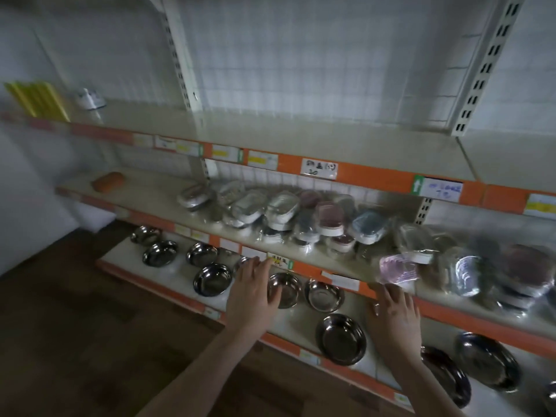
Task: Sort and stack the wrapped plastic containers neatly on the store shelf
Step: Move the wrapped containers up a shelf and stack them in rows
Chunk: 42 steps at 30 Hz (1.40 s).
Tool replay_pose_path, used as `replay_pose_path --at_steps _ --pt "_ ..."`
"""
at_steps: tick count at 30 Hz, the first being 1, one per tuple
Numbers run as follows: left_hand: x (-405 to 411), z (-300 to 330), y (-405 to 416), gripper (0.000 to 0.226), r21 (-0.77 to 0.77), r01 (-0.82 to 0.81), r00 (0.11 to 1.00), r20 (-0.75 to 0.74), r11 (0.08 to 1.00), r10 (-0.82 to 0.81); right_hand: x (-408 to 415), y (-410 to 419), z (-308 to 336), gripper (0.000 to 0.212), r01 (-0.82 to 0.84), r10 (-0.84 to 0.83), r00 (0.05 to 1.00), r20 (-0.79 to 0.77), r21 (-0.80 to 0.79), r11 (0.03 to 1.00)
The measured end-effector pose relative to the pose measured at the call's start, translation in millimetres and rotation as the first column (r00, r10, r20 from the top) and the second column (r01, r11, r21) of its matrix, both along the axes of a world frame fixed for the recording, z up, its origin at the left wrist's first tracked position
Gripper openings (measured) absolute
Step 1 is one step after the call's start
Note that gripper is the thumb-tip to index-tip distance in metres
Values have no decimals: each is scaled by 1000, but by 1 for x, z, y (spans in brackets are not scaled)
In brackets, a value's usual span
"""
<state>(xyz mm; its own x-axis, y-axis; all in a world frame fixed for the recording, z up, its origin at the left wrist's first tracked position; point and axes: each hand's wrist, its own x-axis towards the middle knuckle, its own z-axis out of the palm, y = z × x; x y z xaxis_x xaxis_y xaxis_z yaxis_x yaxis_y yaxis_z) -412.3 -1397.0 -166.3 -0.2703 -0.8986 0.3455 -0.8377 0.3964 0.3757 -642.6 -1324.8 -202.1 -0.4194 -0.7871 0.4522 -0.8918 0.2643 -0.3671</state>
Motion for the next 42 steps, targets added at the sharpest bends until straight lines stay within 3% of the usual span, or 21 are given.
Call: replay_pose_path --at_steps 3,8,12,21,29,36,42 --pt "38 7 -12 51 -31 -27 999 -19 999 26 30 -21 13 20 -43 43 999 2 3 999" --pt "80 4 -44 49 -34 -43 999 -22 998 43 65 -65 19 30 -82 81 996 41 34 996" --pt "98 -9 -88 48 32 -76 997 6 997 76 85 -110 0 34 -87 86 994 61 15 996" --pt "113 -40 -197 51 187 -89 996 32 978 84 113 -209 -38 37 -55 21 980 196 172 983" --pt "99 -39 -267 56 193 36 998 51 981 -47 121 -246 -33 35 85 -138 970 199 254 963" --pt "87 -47 -317 62 228 212 976 4 950 -218 147 -250 -42 35 265 -305 939 160 230 936" --pt "84 -53 -349 69 268 255 960 44 929 -276 174 -261 -45 34 321 -372 915 158 275 906"
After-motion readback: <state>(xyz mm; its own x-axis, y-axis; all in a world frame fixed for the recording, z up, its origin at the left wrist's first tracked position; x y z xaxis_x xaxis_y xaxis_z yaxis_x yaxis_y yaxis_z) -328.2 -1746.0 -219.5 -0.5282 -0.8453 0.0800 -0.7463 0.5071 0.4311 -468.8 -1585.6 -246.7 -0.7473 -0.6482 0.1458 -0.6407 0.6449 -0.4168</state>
